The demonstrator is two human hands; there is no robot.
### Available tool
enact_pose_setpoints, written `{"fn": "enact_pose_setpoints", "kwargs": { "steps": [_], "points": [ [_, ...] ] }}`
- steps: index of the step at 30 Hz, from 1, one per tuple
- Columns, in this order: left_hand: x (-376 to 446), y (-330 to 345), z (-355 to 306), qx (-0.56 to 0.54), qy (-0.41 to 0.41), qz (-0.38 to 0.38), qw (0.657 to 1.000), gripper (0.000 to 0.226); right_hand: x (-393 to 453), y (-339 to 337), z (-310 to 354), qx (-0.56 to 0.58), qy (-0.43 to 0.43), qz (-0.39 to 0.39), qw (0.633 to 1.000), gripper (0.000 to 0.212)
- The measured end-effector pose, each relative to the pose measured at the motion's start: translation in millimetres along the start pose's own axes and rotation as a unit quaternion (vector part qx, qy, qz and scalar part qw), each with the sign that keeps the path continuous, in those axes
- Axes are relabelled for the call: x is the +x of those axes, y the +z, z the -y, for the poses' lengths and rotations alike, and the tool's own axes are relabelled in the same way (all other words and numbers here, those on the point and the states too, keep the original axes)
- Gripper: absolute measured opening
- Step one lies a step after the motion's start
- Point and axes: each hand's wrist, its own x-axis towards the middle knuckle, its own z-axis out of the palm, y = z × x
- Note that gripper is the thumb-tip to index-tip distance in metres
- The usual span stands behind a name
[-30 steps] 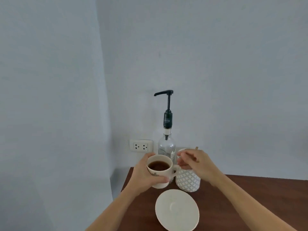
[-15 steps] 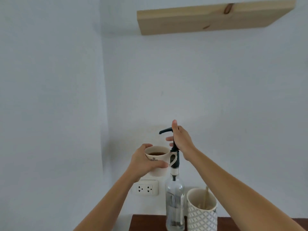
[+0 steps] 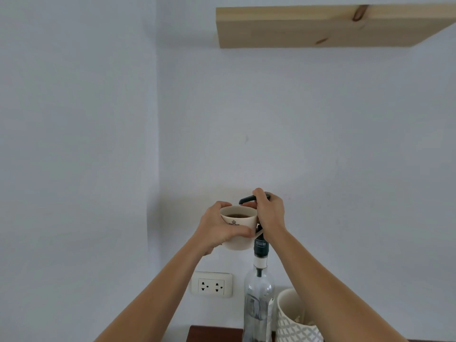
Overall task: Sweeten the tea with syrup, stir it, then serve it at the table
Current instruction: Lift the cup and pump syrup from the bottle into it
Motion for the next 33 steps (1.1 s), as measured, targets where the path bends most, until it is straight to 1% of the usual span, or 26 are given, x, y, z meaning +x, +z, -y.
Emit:
{"fn": "enact_pose_setpoints", "kwargs": {
  "steps": [6, 14, 26, 29, 31, 33],
  "points": [
    [-1, -2, -2, -0.003, -0.002, 0.012, 1.0, 0.108, 1, 3, -2, -0.006, -0.017, -0.004, 1.0, 0.037],
    [-3, -3, -5, -0.008, -0.007, 0.016, 1.0, 0.109, 1, 5, -4, -0.005, -0.032, -0.03, 0.999, 0.045],
    [-1, 0, -2, -0.008, -0.016, 0.012, 1.0, 0.108, 9, 4, -13, -0.018, -0.036, -0.029, 0.999, 0.03],
    [-2, 1, -2, -0.012, -0.018, 0.012, 1.0, 0.108, 10, 3, -15, -0.028, -0.036, -0.026, 0.999, 0.029],
    [-3, 1, -2, -0.011, -0.019, 0.011, 1.0, 0.107, 12, 3, -16, -0.029, -0.038, -0.024, 0.999, 0.033],
    [-4, 1, -1, -0.013, -0.021, 0.009, 1.0, 0.107, 11, 3, -15, -0.033, -0.041, -0.02, 0.998, 0.03]
  ]
}}
